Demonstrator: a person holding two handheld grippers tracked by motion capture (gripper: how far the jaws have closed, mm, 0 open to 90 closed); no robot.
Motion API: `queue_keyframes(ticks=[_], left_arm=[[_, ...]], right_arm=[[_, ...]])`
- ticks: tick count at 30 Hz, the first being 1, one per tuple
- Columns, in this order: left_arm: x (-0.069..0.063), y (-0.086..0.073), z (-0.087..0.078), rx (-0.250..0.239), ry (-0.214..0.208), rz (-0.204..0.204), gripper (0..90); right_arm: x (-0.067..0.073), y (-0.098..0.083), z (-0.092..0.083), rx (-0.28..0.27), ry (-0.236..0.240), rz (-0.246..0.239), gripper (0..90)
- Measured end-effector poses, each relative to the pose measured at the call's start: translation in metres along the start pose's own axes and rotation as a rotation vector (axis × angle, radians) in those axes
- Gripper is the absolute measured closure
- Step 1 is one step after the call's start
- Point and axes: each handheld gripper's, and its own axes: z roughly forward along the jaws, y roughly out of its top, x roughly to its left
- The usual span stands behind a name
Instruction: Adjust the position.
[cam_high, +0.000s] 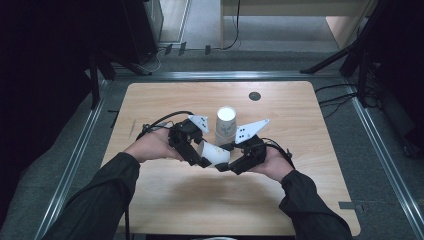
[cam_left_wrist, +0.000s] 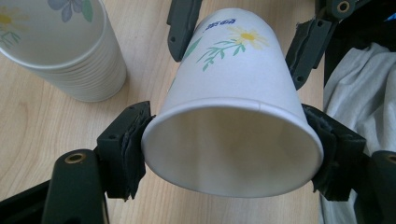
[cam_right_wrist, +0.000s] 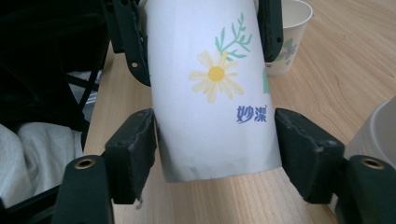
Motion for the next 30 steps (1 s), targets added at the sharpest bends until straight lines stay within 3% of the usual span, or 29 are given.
queue_keyframes(ticks=[15, 30], left_arm=[[0.0000, -0.0009, -0.0007, 0.001, -0.006, 0.012, 24.0], [0.0009, -0.0047, -0.0027, -0.064, -0.016, -0.011, 14.8]], right_arm=[[0.0013, 0.0004, -0.0001, 0.007, 0.001, -0.019, 35.6], [0.0009, 0.0000, -0.0057, -0.010, -0.004, -0.021, 36.0]])
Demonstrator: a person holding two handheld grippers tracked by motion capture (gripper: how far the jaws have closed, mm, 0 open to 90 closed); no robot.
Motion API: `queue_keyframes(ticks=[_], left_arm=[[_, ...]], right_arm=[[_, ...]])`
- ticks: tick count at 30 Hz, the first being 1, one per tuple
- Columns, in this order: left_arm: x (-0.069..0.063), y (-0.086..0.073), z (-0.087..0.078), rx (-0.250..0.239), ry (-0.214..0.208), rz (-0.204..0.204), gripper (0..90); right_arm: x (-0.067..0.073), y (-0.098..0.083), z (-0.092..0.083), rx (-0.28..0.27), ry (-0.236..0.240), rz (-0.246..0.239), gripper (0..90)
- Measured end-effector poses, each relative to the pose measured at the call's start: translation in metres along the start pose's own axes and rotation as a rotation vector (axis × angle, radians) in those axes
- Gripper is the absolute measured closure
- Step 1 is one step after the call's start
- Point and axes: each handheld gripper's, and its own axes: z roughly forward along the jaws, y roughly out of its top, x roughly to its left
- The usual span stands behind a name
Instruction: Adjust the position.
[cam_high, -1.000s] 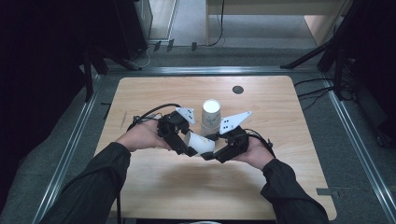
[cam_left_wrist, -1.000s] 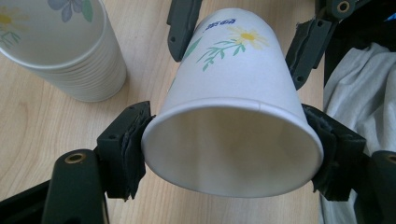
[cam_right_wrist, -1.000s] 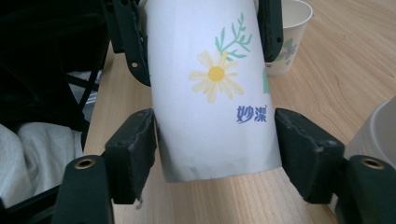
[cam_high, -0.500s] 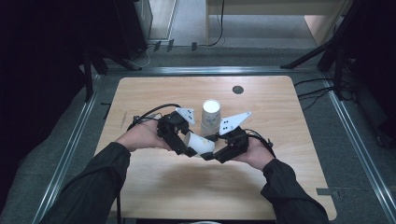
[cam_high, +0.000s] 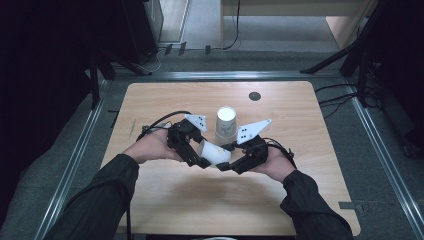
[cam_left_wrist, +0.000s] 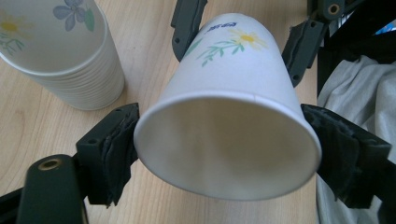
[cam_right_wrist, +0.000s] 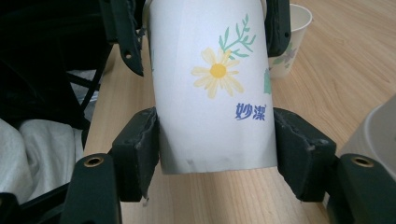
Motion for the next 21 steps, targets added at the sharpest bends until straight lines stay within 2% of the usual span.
queue_keyframes(ticks=[5, 12, 21], left_arm=[[0.002, -0.004, -0.005, -0.053, 0.009, -0.020, 9.8], [0.001, -0.016, -0.012, -0.198, 0.022, -0.055, 9.8], [-0.001, -0.031, -0.007, -0.320, 0.023, -0.100, 9.9]], right_arm=[[-0.002, -0.001, -0.007, -0.023, -0.006, 0.012, 35.9], [-0.003, -0.005, -0.017, -0.052, -0.018, 0.021, 35.9], [-0.004, -0.009, -0.024, -0.098, -0.026, 0.038, 35.9]])
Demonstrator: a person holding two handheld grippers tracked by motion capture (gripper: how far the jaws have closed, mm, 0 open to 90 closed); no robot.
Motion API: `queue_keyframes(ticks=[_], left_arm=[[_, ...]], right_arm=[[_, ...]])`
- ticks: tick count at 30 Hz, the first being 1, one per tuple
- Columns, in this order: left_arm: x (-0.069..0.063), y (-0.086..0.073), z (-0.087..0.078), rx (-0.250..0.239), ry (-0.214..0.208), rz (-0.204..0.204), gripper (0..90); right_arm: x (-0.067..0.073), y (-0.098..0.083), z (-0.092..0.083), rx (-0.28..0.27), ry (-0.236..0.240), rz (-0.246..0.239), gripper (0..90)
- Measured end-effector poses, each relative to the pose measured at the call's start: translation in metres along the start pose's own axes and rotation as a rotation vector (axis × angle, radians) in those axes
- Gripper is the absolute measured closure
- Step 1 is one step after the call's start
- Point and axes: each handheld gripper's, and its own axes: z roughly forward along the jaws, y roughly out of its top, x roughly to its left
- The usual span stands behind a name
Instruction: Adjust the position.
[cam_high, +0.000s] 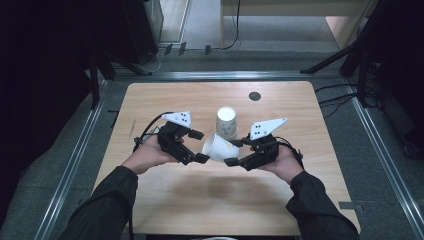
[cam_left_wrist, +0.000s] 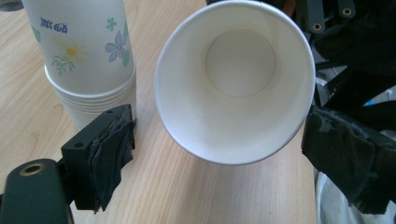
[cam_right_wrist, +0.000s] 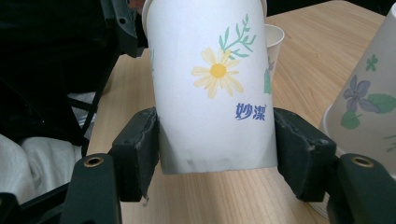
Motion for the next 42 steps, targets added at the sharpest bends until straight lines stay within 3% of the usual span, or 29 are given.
queue_keyframes(ticks=[12, 29, 42], left_arm=[[-0.001, -0.017, 0.008, -0.135, -0.009, -0.069, 10.1], [-0.003, -0.024, 0.022, -0.205, -0.018, -0.094, 12.0], [-0.001, -0.025, 0.021, -0.243, -0.024, -0.110, 12.9]], right_arm=[[0.000, -0.002, -0.003, -0.044, 0.004, 0.019, 35.9], [0.000, -0.008, 0.003, -0.091, 0.029, 0.055, 35.8], [0.000, -0.011, 0.012, -0.073, 0.052, 0.068, 35.7]])
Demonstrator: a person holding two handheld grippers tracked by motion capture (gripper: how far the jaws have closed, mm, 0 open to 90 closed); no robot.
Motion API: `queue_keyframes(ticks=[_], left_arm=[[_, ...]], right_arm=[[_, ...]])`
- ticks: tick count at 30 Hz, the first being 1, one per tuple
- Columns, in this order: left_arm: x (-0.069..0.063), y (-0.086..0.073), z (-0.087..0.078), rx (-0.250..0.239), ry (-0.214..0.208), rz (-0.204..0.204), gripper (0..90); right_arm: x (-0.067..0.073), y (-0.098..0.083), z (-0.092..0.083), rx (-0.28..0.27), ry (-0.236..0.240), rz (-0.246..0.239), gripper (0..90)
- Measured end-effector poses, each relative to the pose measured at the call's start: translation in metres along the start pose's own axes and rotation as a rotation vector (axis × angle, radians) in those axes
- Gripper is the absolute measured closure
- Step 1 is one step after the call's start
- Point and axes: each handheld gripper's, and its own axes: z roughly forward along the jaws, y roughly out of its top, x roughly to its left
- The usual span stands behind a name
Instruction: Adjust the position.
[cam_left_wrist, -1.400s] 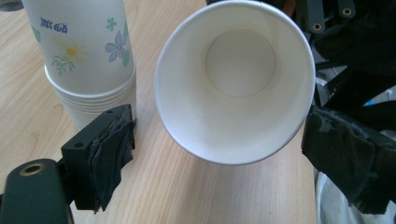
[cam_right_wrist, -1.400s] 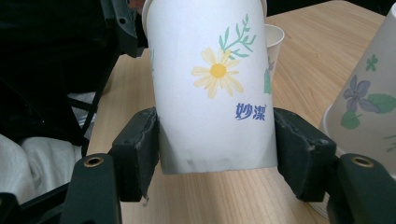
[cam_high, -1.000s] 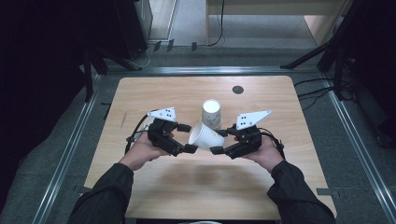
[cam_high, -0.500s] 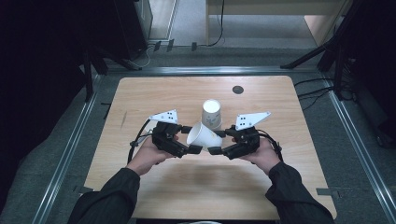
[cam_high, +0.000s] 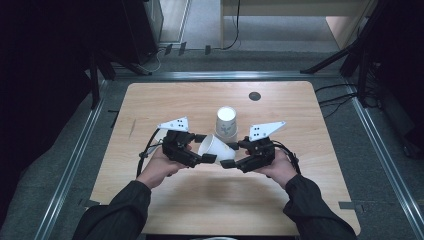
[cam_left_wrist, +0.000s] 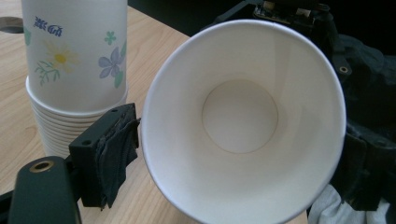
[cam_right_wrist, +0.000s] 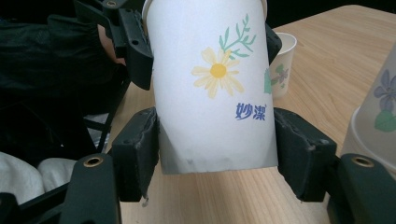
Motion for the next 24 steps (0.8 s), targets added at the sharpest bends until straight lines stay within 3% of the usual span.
queue_keyframes(ticks=[24], left_arm=[[-0.0010, -0.0008, -0.0017, 0.005, -0.012, 0.025, 22.2]], right_arm=[[-0.0020, -0.0016, 0.0031, 0.019, 0.017, 0.012, 35.3]])
